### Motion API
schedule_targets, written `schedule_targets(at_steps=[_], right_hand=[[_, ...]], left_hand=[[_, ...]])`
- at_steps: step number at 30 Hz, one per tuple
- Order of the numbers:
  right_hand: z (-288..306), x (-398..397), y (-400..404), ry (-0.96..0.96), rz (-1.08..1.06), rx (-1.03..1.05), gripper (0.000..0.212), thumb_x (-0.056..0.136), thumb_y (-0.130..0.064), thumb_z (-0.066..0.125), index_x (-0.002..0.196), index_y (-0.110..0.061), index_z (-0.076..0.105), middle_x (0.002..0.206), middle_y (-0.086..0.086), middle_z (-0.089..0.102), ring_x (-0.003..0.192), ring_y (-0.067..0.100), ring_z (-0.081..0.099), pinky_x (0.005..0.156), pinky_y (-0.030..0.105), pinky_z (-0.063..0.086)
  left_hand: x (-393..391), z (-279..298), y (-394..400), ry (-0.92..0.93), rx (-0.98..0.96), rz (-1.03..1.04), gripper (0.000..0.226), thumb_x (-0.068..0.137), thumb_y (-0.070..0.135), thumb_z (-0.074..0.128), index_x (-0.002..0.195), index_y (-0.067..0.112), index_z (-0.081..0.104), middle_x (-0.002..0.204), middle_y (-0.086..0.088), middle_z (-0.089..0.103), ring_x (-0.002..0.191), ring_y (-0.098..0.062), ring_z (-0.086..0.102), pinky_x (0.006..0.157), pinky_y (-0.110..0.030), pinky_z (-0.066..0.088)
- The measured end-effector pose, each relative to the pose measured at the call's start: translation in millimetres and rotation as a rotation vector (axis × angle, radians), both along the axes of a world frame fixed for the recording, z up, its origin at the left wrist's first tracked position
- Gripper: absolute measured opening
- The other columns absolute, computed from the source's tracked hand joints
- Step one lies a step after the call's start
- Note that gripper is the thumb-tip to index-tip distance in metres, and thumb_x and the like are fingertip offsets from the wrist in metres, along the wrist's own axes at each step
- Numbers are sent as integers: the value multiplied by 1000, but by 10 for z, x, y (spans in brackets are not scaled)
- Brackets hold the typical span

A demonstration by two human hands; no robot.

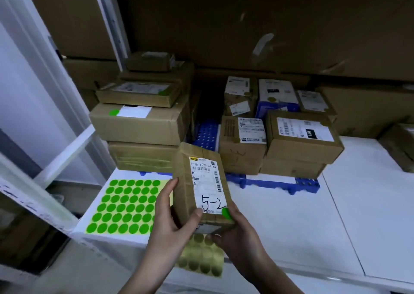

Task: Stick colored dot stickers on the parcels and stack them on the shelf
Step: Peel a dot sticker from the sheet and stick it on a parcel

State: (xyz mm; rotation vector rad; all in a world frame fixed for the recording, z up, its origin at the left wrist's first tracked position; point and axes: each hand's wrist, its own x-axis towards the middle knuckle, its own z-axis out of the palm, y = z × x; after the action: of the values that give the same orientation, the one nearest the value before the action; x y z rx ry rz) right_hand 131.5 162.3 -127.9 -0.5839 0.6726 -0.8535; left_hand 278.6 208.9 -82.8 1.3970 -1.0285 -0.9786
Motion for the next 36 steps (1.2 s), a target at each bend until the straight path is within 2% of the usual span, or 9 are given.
schedule_targets(at_steps=[2, 4, 8, 12, 15, 24, 28, 31, 36], right_hand=[[-20, 31, -45, 12, 42, 35, 46, 93, -37, 43, 134, -18, 52, 125, 11, 64, 94, 22, 66, 68, 31, 50], [-37, 64, -120, 51, 78, 47, 41, 99, -38, 37, 130, -18, 55, 122, 9, 66, 89, 19, 67, 69, 31, 48], [-42, 160, -308, 95, 90, 31, 37, 101, -32, 37, 129, -18, 54, 119, 7, 68, 93, 23, 64, 77, 37, 47], [-2, 252, -525, 106, 106, 67, 36, 102, -28, 37, 129, -16, 57, 124, 7, 65, 113, 27, 60, 96, 47, 46], [31, 323, -662, 115, 103, 109, 36, 101, -27, 41, 129, -12, 57, 129, 11, 62, 114, 27, 59, 101, 47, 46], [137, 540, -1001, 92, -48, 268, 23, 100, -20, 47, 111, -3, 58, 107, 13, 61, 88, 25, 61, 67, 38, 54], [179, 628, -1150, 113, -126, 292, 24, 100, -21, 45, 117, -7, 56, 109, 12, 63, 95, 27, 60, 71, 38, 50], [243, 665, -1223, 124, -158, 303, 32, 100, -21, 46, 127, -6, 54, 119, 14, 62, 97, 28, 61, 74, 39, 51], [322, 707, -1293, 115, -181, 211, 34, 103, -20, 40, 134, -10, 49, 114, 9, 63, 111, 27, 57, 98, 40, 44]], left_hand=[[48, 29, -29, -156, -56, 5, 69, 73, 42, 76, 131, 48, 39, 143, 20, 35, 127, 6, 40, 99, -28, 47], [63, 77, -63, -291, -91, -5, 67, 69, 54, 74, 127, 54, 40, 145, 27, 25, 121, 26, 29, 95, -12, 41], [92, 156, -174, -540, -118, -62, 65, 74, 44, 72, 123, 61, 34, 147, 31, 12, 105, 38, 27, 78, 5, 37], [164, 216, -338, -760, -143, -106, 74, 77, 49, 67, 137, 54, 25, 151, 28, 2, 122, 9, 39, 91, -23, 50], [222, 256, -475, -972, -142, -153, 84, 79, 48, 66, 147, 42, 17, 154, 24, -7, 127, -11, 46, 88, -29, 51], [251, 498, -1036, -1540, 3, -322, 97, 86, 35, 60, 150, 23, -12, 157, 7, -13, 102, -27, 60, 69, -34, 49], [216, 685, -1261, -1671, 31, -412, 80, 90, 22, 57, 149, 38, 5, 158, -5, 0, 98, -30, 61, 66, -34, 47], [198, 776, -1379, -1732, 45, -446, 57, 91, 13, 54, 140, 30, 33, 156, -10, 2, 104, -34, 55, 67, -35, 46], [148, 819, -1632, -1767, 75, -431, 54, 89, 2, 52, 137, 23, 38, 154, -13, 5, 105, -39, 52, 76, -38, 54]])
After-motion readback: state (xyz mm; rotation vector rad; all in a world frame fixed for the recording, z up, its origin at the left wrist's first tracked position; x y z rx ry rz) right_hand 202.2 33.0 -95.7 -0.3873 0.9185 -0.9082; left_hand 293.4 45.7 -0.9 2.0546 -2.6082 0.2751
